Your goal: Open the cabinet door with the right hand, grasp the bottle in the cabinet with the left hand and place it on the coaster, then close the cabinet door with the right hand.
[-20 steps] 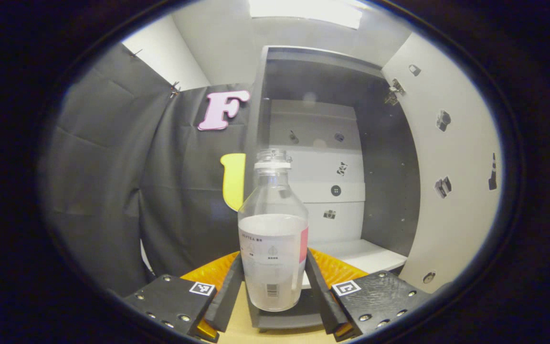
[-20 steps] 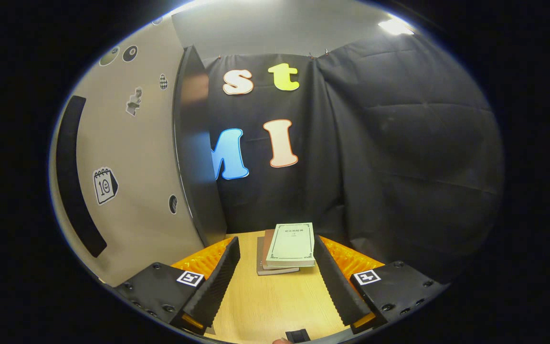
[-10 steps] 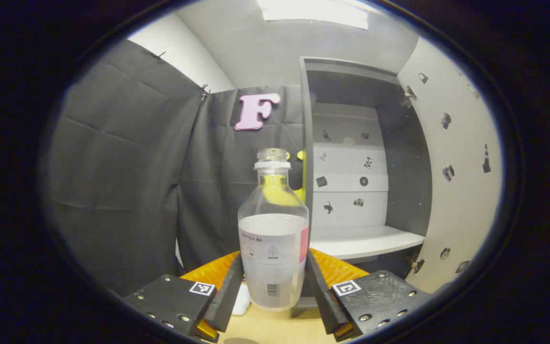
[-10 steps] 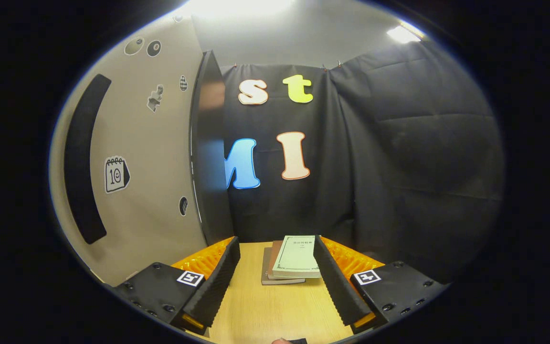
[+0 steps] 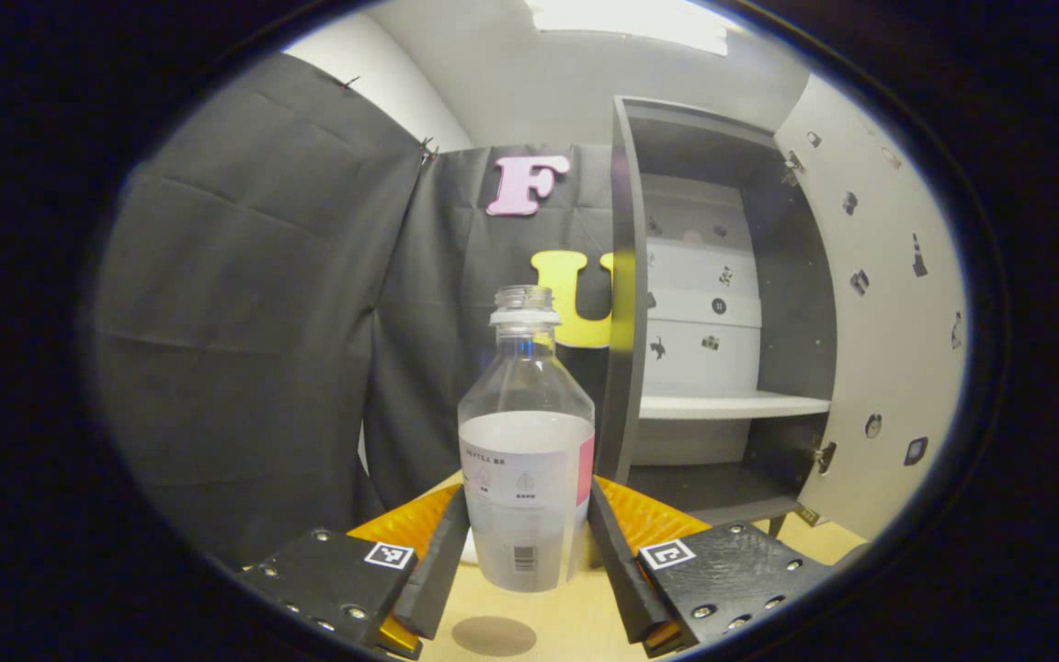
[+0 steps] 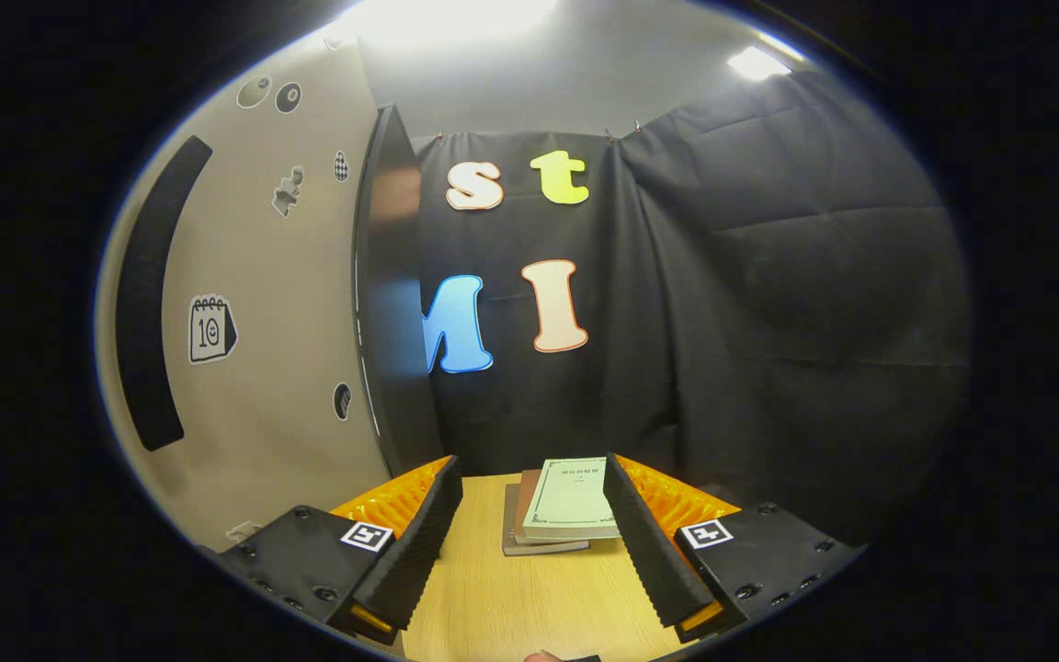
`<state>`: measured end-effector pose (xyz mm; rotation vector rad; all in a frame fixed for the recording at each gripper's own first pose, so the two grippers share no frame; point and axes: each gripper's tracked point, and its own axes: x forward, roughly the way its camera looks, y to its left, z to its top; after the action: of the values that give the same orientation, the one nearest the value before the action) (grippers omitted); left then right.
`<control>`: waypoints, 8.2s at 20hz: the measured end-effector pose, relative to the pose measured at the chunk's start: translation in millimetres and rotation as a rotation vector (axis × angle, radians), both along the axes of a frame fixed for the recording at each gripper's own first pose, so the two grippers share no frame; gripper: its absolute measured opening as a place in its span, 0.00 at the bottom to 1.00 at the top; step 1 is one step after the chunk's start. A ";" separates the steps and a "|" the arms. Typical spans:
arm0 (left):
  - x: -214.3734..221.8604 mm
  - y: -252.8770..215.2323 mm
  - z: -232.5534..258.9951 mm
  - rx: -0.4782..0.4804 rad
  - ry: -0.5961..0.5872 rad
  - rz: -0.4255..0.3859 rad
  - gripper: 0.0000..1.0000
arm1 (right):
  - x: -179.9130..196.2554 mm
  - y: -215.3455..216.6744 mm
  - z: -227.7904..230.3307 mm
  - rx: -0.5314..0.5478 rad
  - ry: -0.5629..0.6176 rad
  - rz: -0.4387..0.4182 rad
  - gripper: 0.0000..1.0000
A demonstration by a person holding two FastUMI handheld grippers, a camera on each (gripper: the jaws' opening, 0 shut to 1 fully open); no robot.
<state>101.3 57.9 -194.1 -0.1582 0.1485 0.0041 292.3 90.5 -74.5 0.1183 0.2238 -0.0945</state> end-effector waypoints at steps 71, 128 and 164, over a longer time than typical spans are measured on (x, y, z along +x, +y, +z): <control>-14.5 -30.6 145.7 0.086 -0.041 0.051 0.80 | 5.2 43.6 74.1 0.107 -0.103 0.229 0.98; -35.1 164.8 113.8 0.114 0.022 0.109 0.80 | 30.5 280.8 79.8 0.050 -0.064 0.490 0.97; -63.5 274.1 88.5 0.106 0.099 0.281 0.83 | 124.4 350.3 31.0 0.105 -0.023 0.327 0.98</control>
<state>37.8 332.0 -105.7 -0.0721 0.2235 0.2991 416.8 440.8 -43.6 0.1854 0.2228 0.2436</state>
